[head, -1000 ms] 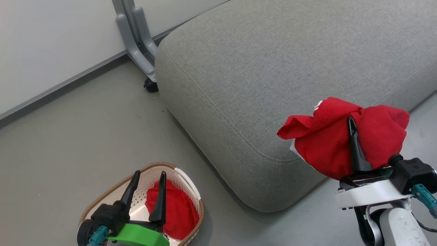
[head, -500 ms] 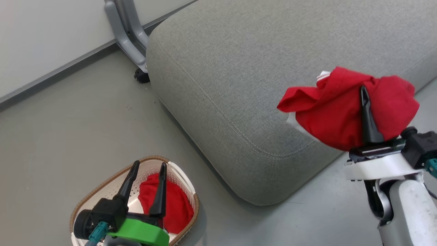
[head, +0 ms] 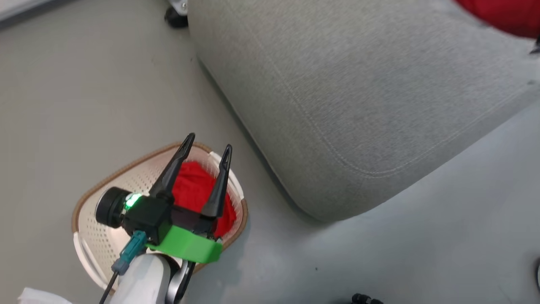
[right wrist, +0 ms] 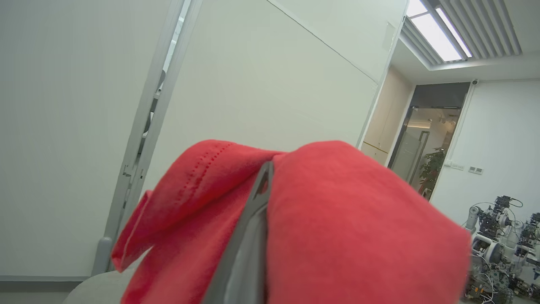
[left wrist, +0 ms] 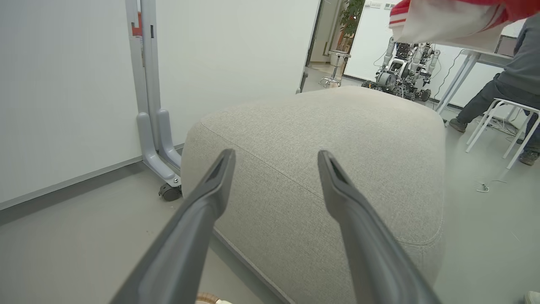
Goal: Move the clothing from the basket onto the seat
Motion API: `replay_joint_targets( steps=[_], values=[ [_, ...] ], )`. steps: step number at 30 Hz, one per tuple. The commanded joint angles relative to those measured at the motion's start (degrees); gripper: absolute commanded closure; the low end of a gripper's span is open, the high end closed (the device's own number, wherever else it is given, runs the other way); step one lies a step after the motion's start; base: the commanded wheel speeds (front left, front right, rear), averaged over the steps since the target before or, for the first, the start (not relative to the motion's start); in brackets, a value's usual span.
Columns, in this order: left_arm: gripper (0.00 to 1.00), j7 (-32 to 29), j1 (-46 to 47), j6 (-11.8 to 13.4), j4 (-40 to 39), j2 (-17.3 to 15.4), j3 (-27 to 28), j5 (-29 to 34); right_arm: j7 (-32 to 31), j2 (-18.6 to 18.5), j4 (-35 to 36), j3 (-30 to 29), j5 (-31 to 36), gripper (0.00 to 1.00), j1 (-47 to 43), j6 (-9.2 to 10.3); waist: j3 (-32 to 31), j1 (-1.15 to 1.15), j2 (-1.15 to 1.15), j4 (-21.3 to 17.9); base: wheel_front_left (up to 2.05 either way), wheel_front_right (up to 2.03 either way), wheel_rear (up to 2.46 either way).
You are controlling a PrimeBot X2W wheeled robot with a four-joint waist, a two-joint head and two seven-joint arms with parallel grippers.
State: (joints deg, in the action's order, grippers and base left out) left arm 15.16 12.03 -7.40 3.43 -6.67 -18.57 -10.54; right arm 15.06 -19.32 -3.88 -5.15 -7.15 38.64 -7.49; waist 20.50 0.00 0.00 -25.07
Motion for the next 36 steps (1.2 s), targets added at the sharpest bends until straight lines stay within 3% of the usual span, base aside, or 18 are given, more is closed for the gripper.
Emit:
replay_joint_targets(
  steps=[1,5,12,19,28,29,30,31,36],
  values=[
    [0.0,-0.01,1.85,-0.15,-0.51,-0.9,-0.17,-0.01,0.18,-1.27,-0.94,0.18,-0.07,1.0,2.05,0.01,8.79,0.0,0.0,6.07,0.0,0.0,0.0],
    [0.0,-0.01,4.42,-0.16,-1.31,-1.6,-1.56,0.36,0.17,-4.72,-6.65,-0.3,-0.63,1.0,8.66,0.01,13.09,0.0,0.0,8.82,0.0,0.0,0.0],
    [0.0,-0.01,6.2,-0.15,-2.52,-2.57,-1.9,0.82,0.18,-6.35,-18.67,-1.29,-1.44,1.0,16.56,0.01,17.87,0.0,0.0,12.38,0.0,0.0,0.0],
    [0.0,-0.01,7.5,-0.15,-3.06,-2.38,-2.5,1.2,0.18,-4.91,-29.36,-0.42,-2.66,1.0,20.9,0.01,20.85,0.0,0.0,14.71,0.0,0.0,0.0],
    [0.0,-0.01,8.34,-0.15,-2.49,-1.73,-2.87,1.18,0.17,-4.35,-40.22,3.19,-1.3,1.0,20.21,0.04,21.07,0.0,0.0,15.35,0.0,0.0,0.0],
    [0.0,-0.01,8.42,-0.15,-2.43,-1.65,-2.83,1.1,0.18,-4.43,-40.88,3.76,-1.26,0.88,19.98,0.04,20.86,0.0,0.0,15.32,0.0,0.0,0.0],
    [0.0,-0.01,8.44,-0.15,-2.39,-1.63,-2.71,1.01,0.18,-4.65,-40.9,4.3,-0.8,0.51,19.82,0.04,20.68,0.0,0.0,15.23,0.0,0.0,0.0],
    [0.0,-0.01,8.41,-0.15,-2.22,-1.6,-2.57,0.92,0.18,-4.77,-41.1,4.59,-0.91,0.0,19.61,0.04,20.44,0.0,0.0,15.11,0.0,0.0,0.0],
    [0.0,-0.01,7.7,-0.16,-1.64,-1.39,-2.77,0.6,0.18,-4.55,-42.03,4.38,-2.18,0.0,18.53,0.04,18.06,0.0,0.0,14.3,0.0,0.0,0.0]
  ],
)
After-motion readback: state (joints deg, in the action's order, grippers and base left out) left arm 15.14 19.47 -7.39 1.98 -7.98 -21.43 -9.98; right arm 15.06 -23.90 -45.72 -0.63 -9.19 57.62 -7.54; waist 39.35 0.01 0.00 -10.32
